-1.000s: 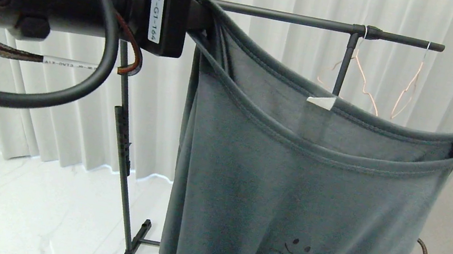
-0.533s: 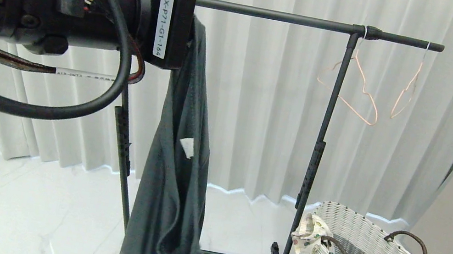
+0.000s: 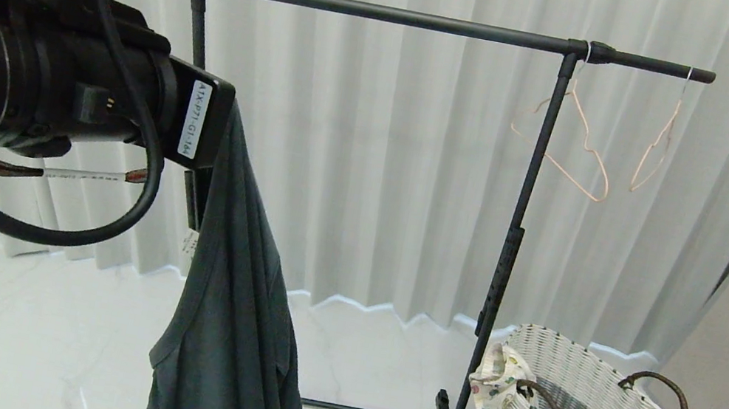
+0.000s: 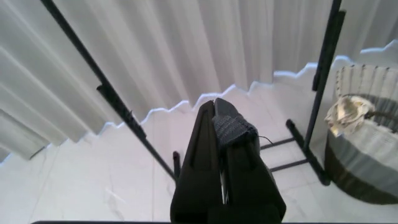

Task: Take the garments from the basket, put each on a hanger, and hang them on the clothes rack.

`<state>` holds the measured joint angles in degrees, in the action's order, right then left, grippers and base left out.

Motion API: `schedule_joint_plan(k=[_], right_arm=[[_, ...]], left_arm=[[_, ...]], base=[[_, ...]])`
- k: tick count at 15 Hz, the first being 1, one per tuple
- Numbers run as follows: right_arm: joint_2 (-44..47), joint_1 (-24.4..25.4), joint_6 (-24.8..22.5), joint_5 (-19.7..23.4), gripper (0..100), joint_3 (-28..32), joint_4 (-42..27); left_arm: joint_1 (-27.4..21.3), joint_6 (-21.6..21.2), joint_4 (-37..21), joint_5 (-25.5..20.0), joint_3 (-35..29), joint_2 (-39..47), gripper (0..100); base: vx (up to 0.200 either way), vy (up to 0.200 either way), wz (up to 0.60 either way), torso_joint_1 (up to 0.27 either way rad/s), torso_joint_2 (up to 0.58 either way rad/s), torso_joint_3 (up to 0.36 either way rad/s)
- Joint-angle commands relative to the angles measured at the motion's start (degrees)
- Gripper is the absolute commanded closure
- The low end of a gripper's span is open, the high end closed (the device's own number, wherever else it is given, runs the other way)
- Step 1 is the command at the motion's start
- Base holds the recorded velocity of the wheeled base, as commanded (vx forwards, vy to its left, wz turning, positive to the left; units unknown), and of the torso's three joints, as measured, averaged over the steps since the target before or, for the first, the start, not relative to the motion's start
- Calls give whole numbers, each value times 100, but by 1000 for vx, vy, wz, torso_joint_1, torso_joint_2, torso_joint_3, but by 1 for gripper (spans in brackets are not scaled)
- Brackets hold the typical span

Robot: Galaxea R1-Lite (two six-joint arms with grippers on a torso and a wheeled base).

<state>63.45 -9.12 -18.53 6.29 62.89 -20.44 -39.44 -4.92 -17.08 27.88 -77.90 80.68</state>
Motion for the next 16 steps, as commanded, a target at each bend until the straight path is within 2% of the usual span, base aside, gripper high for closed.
schedule_joint_plan(k=[1,3,4,6,8,13,16], right_arm=[[27,-37,-37,-260,0,-216,5],[36,-37,-107,-348,0,-374,84],[62,-29,-89,-304,0,-559,401],[53,-29,-45,-137,0,-857,875],[44,-29,-45,-110,0,-910,902],[27,-20,-54,-23,0,-910,928],[36,24,-63,-23,0,-910,937]], left_arm=[[6,-8,3,7,205,-210,100],[6,-17,3,200,178,-245,100],[6,-88,3,394,170,-245,100],[6,-132,3,446,161,-245,100],[6,-140,3,446,170,-254,100],[6,-325,3,446,170,-272,100],[6,-404,3,446,187,-289,100]], base=[[0,0,0,0,0,0],[0,0,0,0,0,0],[0,0,0,0,0,0],[0,0,0,0,0,0],[0,0,0,93,-63,-61],[0,0,0,203,-451,-225],[0,0,0,102,-465,-235]])
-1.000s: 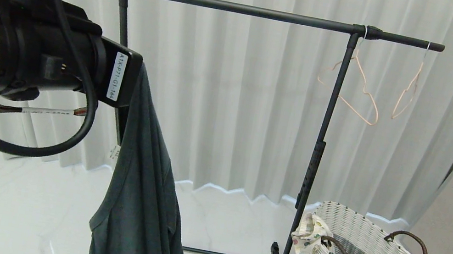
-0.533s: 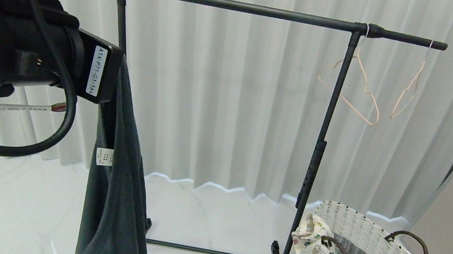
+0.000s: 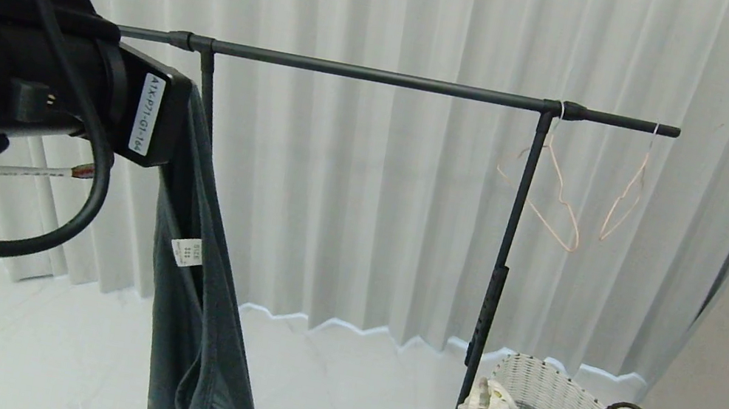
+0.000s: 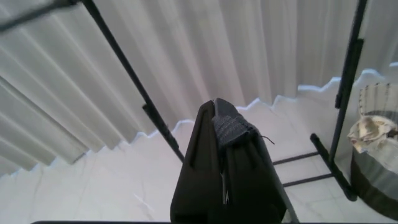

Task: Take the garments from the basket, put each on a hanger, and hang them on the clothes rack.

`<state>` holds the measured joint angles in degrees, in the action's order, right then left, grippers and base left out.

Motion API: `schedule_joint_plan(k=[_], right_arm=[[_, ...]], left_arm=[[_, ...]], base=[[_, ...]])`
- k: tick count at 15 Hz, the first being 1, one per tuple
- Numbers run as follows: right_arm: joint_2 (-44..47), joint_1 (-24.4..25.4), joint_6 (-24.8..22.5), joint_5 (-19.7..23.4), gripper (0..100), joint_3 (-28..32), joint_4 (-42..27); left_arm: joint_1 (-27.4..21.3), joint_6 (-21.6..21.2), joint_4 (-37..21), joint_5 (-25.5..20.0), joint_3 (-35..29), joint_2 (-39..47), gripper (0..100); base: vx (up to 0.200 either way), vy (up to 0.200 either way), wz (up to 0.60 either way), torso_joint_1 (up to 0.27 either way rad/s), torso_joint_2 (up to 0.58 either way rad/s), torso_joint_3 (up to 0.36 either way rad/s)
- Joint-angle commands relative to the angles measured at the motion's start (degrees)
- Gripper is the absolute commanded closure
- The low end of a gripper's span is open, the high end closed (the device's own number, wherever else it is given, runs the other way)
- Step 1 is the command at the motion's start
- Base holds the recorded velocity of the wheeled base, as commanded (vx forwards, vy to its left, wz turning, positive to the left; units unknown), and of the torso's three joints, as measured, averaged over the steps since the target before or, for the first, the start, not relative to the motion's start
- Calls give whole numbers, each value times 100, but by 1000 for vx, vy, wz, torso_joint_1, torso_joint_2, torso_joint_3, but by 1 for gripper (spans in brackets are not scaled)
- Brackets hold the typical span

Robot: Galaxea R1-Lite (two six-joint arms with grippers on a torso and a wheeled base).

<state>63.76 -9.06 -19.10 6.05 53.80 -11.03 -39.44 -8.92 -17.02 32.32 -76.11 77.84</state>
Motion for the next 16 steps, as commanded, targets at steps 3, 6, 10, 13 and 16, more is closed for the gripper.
schedule_joint_plan(k=[3,6,10,13,16], right_arm=[[23,132,12,-7,0,-18,145],[67,167,3,2,0,-18,233],[67,211,-23,-7,0,-27,233],[58,352,-32,-7,0,-27,233],[67,528,-41,-16,0,-27,233]], left_arm=[[6,-4,-3,3,8,-5,100],[6,-127,-3,3,8,-14,100],[6,-136,-3,11,8,-5,100],[6,-136,-3,178,8,-5,100],[-3,-127,-3,222,8,-14,100]], base=[[0,0,0,312,-486,-238],[0,0,0,294,-476,-253],[0,0,0,257,-508,-254],[0,0,0,269,-530,-261],[0,0,0,106,-194,-89]])
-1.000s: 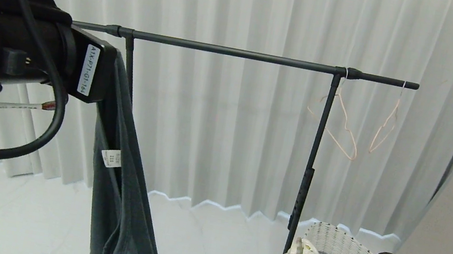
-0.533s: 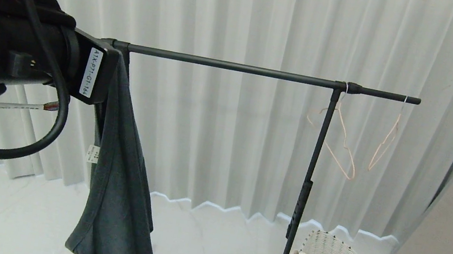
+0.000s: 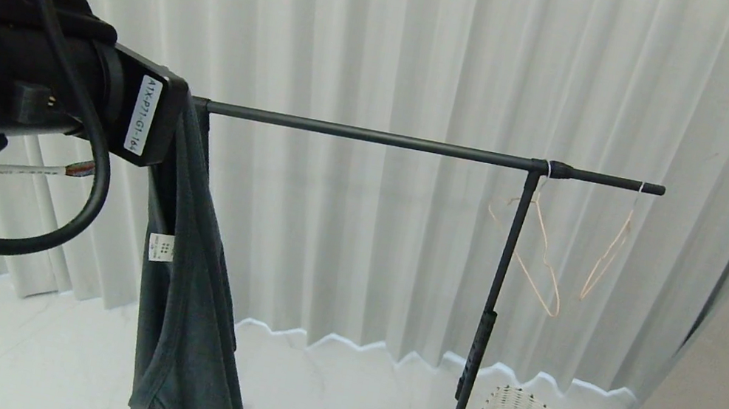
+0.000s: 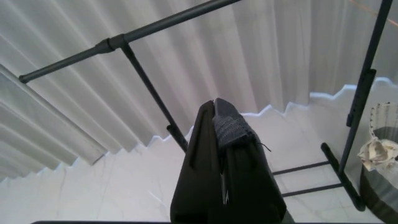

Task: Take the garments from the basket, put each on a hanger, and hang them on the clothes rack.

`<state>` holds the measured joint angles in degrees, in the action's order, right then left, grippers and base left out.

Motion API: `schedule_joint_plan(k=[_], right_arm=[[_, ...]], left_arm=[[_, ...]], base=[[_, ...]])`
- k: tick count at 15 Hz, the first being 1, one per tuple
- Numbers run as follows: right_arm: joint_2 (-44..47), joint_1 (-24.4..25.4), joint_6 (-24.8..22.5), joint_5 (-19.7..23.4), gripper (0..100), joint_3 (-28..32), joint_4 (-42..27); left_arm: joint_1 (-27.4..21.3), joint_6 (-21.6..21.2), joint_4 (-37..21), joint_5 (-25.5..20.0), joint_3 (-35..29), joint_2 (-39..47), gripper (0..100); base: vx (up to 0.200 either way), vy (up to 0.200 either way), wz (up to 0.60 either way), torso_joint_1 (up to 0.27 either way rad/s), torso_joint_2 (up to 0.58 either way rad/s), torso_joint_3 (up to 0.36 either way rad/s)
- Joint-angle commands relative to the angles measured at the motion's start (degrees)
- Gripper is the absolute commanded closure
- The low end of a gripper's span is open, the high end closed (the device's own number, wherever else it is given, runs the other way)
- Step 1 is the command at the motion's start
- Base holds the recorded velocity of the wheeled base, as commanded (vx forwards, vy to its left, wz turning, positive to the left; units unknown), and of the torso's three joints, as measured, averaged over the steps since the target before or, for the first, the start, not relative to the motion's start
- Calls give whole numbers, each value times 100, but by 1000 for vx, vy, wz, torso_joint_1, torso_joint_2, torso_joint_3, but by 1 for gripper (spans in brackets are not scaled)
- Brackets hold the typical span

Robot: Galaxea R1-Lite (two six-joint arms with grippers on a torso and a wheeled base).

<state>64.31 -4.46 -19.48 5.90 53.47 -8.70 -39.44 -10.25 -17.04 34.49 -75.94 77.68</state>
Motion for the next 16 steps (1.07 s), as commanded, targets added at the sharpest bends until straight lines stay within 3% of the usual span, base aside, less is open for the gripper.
schedule_joint_plan(k=[1,8,16], right_arm=[[12,103,-3,-10,0,-3,0],[-6,112,-153,-28,0,-161,0],[73,464,-302,-28,0,-416,238]], left_arm=[[-11,-3,-1,-3,-9,-16,100],[-152,6,-1,-3,0,-16,100],[-152,14,-1,-21,35,-16,100]], base=[[0,0,0,36,-51,-27],[0,-200,0,7,-5,-2],[0,0,0,0,0,0]])
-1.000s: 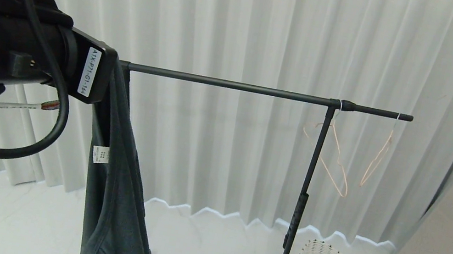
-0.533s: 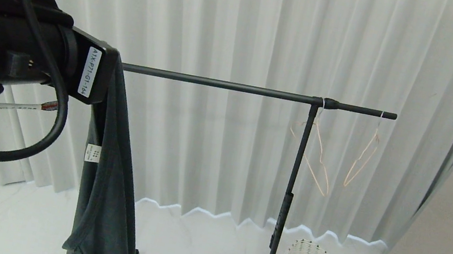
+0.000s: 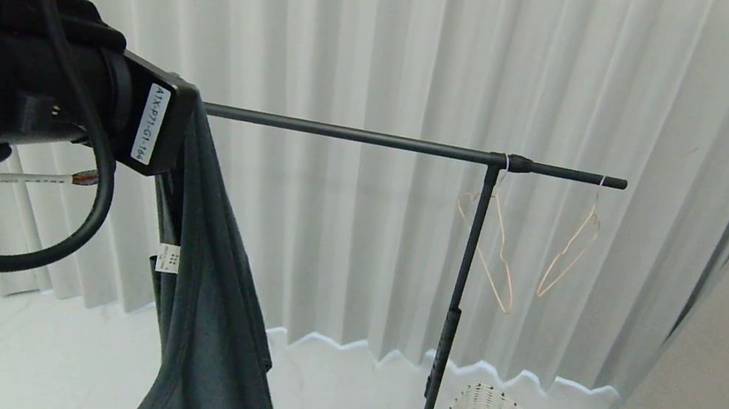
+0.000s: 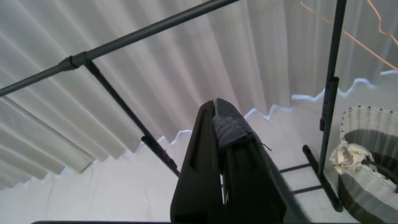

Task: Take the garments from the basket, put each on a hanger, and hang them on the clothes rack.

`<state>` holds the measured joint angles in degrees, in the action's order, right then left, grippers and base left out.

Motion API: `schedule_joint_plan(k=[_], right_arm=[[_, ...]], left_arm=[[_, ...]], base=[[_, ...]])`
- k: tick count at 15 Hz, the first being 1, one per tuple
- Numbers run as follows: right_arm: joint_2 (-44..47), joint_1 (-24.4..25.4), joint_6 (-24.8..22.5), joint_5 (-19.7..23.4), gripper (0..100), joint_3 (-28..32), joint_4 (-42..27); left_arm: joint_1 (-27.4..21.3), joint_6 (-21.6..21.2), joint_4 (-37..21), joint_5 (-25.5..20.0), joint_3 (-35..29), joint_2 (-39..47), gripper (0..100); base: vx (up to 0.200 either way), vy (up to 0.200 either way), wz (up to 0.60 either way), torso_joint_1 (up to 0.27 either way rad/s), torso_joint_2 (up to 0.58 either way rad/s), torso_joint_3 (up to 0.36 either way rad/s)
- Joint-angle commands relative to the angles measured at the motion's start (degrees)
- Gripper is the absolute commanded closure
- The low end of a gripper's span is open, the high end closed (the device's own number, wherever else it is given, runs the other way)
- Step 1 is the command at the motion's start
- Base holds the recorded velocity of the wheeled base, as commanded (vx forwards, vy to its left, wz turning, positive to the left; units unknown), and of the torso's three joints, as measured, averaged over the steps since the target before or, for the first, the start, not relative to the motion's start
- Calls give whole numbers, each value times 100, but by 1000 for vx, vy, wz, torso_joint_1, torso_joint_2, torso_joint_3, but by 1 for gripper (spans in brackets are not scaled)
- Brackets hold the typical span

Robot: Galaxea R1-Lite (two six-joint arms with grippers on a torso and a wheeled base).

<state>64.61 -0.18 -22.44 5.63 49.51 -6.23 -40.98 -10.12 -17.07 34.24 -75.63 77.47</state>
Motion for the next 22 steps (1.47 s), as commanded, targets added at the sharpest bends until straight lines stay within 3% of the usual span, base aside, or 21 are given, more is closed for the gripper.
schedule_joint_plan(k=[1,9,16,22], right_arm=[[69,45,-6,-1,0,-20,52],[140,36,21,-9,0,-20,69],[219,18,29,-18,0,-11,69],[526,-43,214,-18,0,-11,456]], left_arm=[[3,1,2,3,4,5,100],[3,1,2,3,13,14,100],[-120,1,2,21,4,5,100],[-120,19,2,21,13,5,100]], base=[[200,200,0,2,2,7],[200,200,0,0,0,2],[0,0,0,0,0,0],[200,0,0,1,0,0]])
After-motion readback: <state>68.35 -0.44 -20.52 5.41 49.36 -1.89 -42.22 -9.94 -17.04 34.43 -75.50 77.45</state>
